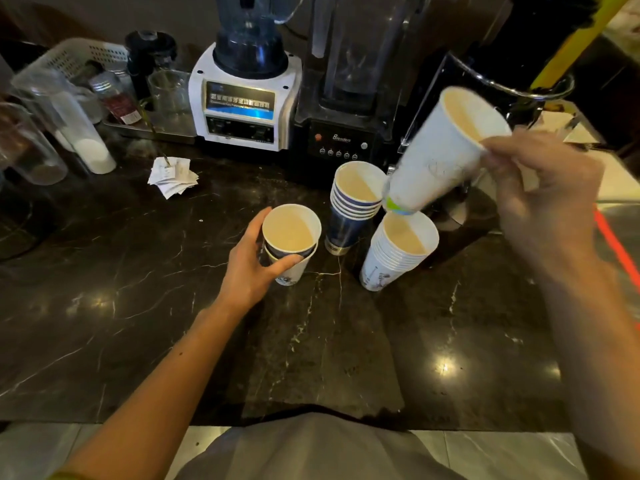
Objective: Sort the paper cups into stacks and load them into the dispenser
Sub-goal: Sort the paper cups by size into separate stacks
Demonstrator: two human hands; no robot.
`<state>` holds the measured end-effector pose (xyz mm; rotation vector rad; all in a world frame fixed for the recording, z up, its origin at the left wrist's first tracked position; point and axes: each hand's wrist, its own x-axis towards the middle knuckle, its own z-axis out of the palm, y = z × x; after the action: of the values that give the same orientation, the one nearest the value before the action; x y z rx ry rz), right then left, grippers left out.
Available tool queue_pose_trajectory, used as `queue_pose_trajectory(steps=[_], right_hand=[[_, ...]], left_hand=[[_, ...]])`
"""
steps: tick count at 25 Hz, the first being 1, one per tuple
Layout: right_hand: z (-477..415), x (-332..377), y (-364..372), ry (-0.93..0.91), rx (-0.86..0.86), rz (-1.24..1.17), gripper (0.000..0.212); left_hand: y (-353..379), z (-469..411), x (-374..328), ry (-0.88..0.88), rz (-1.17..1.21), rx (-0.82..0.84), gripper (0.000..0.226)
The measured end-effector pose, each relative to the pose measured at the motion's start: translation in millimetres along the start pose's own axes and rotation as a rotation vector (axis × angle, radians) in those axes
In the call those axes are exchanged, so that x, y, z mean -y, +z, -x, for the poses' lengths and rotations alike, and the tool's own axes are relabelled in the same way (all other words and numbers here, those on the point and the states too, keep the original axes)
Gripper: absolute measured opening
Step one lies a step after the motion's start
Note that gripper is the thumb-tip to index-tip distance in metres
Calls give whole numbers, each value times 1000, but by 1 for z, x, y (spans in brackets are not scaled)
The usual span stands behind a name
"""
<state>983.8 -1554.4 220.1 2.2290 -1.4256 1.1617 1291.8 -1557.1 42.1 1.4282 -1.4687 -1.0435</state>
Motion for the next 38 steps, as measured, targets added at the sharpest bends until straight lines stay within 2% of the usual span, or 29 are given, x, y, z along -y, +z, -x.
queue_pose_trajectory(steps=[4,7,9,11,13,16,19,21,25,28,32,38], right_hand=[[46,-22,19,18,296,46,25],[64,-18,40,84,670,72,22],[69,-9,49,158,783,82,29],[65,8,54,145,679,42,39],[57,32,69,19,626,-41,46],[51,58,111,-175,788,-125,51],[49,63,137,-273,873,-149,27],[40,62,129,-289,759,-176,21],[-18,53,83,-119,260,-299,25],[-55,27,54,-68,122,-210,20],[-44,-1,74,-65,266,-43,18],[-24,1,92,-42,389,-72,27]], left_hand=[[1,2,-1,-4,-3,-9,92],[-1,2,0,-23,21,16,98],[-1,3,4,-39,19,48,103],[0,2,7,-60,13,66,104],[-1,4,10,-86,25,52,101],[0,8,7,-84,16,46,95],[-2,17,2,-75,-22,41,90],[-6,21,0,-73,-15,58,87],[-10,26,8,-108,-9,34,82],[-6,26,11,-133,-22,25,85],[-2,25,10,-133,-37,30,88],[-3,25,10,-132,-31,27,87]])
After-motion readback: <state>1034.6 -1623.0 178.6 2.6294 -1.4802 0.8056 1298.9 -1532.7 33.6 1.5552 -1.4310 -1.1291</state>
